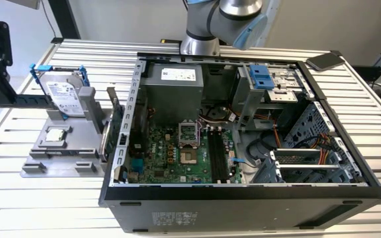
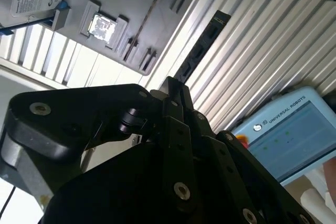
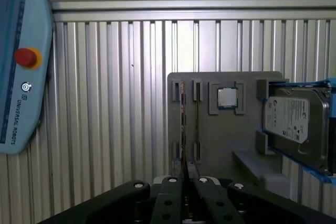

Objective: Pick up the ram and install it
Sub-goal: 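Pick up the ram and move it above insertion slot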

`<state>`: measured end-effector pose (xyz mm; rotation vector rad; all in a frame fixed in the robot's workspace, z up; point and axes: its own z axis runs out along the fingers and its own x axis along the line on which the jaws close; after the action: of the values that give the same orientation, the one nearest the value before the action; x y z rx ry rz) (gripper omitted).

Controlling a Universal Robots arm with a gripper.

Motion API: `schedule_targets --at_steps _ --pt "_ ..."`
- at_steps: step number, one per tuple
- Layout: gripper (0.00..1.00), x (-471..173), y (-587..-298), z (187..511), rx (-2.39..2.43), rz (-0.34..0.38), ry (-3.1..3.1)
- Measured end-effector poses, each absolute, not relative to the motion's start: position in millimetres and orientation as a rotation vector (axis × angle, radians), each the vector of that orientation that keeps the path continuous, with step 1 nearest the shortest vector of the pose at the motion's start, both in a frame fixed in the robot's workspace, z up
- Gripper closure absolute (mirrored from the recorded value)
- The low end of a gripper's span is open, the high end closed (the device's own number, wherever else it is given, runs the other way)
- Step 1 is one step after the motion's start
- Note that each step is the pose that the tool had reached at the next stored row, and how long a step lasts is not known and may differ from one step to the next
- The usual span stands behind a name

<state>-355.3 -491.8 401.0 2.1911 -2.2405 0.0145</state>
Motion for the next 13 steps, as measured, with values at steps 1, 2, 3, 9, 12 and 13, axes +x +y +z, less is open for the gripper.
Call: schedule_targets --at_steps 1,2,3,9,12,13 --pt "1.0 -355 -492 402 2.191 0.015 -2.24" --pt "1.0 -355 -492 403 2.191 0.015 -2.24" --pt "1.0 -355 -492 404 2.191 0.014 -2.24" --pt "1.0 -355 -492 410 2.191 0.015 -2.24" --pt "1.0 -355 -492 413 2.191 0.015 -2.24" --pt "1.0 -355 -492 414 2.191 0.015 -2.24"
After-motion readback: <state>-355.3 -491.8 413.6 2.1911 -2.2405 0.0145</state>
